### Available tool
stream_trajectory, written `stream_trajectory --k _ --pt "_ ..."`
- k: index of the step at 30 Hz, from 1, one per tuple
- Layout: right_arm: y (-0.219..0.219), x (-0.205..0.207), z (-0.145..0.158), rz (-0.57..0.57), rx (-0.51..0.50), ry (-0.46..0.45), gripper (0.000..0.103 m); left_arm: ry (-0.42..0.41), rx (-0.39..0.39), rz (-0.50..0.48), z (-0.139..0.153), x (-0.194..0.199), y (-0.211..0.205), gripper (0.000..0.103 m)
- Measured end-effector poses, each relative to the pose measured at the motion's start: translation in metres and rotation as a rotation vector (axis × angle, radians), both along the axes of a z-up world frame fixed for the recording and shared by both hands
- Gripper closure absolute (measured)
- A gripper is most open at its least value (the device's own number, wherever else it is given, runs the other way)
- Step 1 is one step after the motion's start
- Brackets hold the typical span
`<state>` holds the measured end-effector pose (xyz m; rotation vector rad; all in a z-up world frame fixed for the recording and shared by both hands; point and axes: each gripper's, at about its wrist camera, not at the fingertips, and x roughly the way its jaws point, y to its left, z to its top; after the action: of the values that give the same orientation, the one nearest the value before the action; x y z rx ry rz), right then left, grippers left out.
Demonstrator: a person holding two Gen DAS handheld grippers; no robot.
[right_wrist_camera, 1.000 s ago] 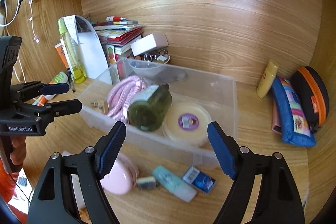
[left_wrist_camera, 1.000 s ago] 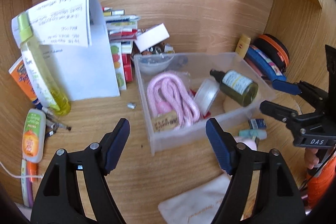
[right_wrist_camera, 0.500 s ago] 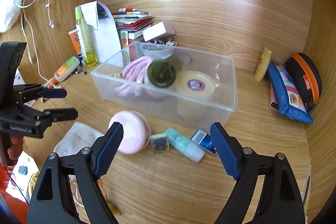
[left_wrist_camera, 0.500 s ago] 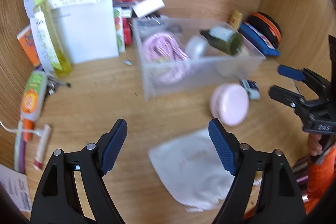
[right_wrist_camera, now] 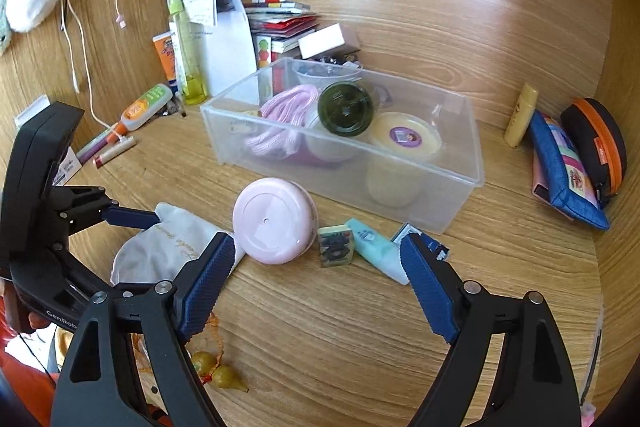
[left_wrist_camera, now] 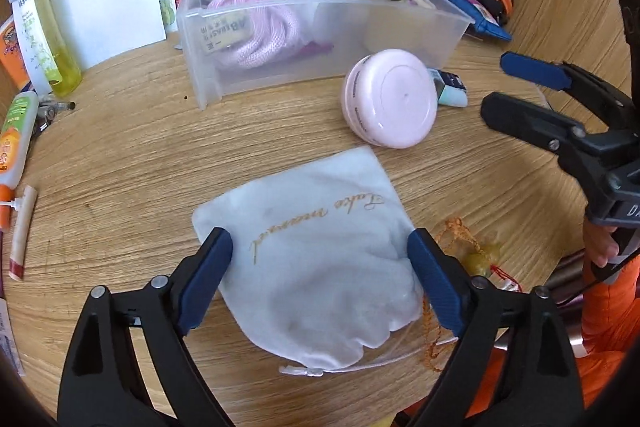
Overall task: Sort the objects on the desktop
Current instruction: 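Grasp the white drawstring bag with the left gripper while the right grasps the pink compact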
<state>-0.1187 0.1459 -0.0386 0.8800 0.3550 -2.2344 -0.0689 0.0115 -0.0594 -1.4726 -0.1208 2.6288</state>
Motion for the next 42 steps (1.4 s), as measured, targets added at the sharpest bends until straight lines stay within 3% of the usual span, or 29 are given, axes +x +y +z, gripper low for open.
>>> stream_trajectory --k 5,10,21,26,29,31,33,35,37,42 --pt "-0.009 -0.004 -0.006 0.023 0.015 -0.016 0.02 -0.001 -0.02 -0.014 -0.004 0.004 0.01 0.002" --pt "-0.03 -0.008 -0.012 0.068 0.038 -0.032 0.02 0.02 -0.135 -0.054 -0.01 0.007 0.021 0.002" --pt "-0.068 -0.018 -0.032 0.111 0.141 -0.046 0.02 0.01 -0.134 0.096 -0.009 0.009 -0.029 0.002" --pt "-0.073 -0.023 -0.035 0.116 0.151 -0.054 0.021 0.014 -0.111 0.101 -0.008 0.011 -0.04 0.002" --pt "-0.075 -0.024 -0.038 0.109 0.16 -0.043 0.023 0.024 -0.141 0.094 -0.01 0.007 -0.039 0.0" --pt "-0.075 -0.025 -0.039 0.093 0.167 -0.038 0.041 0.044 -0.136 0.101 -0.011 0.001 -0.035 0.0" --pt "-0.073 -0.027 -0.039 0.091 0.149 -0.05 0.041 0.07 -0.133 0.104 -0.011 0.002 -0.037 0.0" --pt "-0.072 -0.028 -0.039 0.09 0.135 -0.059 0.041 0.089 -0.133 0.109 -0.01 0.004 -0.038 0.005" --pt "-0.07 -0.028 -0.037 0.089 0.124 -0.062 0.041 0.1 -0.132 0.115 -0.007 0.003 -0.039 0.021" --pt "-0.067 -0.024 -0.028 0.092 0.085 -0.055 0.041 0.118 -0.117 0.109 -0.003 0.001 -0.043 0.033"
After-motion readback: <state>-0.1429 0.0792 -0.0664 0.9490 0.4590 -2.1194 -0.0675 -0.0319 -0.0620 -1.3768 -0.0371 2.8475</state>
